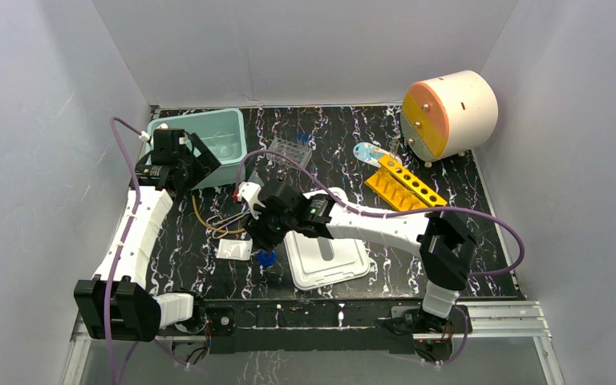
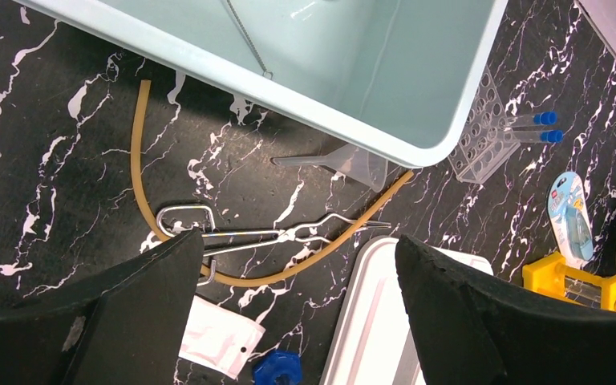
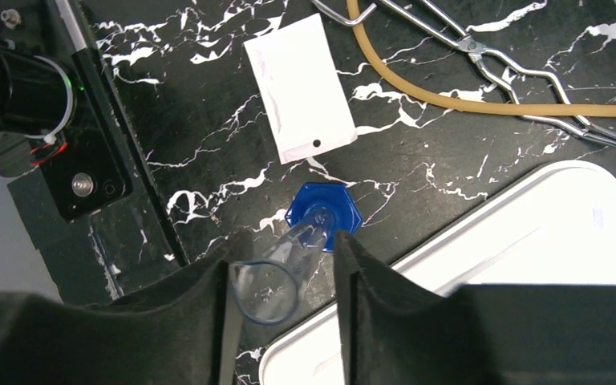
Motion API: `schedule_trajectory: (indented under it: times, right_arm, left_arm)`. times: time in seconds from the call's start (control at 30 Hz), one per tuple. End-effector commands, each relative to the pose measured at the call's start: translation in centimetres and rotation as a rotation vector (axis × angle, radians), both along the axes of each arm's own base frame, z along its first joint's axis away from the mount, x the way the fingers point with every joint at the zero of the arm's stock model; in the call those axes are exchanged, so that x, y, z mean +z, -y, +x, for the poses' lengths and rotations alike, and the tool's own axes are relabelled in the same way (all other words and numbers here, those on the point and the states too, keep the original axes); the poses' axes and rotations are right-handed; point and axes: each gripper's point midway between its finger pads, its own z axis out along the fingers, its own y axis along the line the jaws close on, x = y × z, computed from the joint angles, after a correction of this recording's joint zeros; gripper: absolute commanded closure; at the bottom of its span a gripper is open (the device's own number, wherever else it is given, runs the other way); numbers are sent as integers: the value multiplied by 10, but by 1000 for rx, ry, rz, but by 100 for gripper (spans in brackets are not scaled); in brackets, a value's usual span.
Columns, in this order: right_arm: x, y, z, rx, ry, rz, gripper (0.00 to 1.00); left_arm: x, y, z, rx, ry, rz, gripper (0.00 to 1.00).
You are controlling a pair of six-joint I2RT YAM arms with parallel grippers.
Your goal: Organize the chemistry lab equipment
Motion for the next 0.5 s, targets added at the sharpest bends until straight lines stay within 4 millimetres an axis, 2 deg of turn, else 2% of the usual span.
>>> schedule_trajectory:
  times: [0.0,0.13,0.3,0.47]
  right_arm:
    - [34,-19,18,-35,88,99,56]
    - [38,-18,22,-62,103,104,71]
    - [44,-16,29,-102,114,101,74]
    - [59,-14,37,-100,23,145,77]
  left_arm:
    - [1,-1,-5,2,-6,-13,11]
    - [0,2,-3,-11,-3,-22,11]
    - [-2,7,0,-54,-12,-23,11]
    - [6,28,5,-191,44,-70,11]
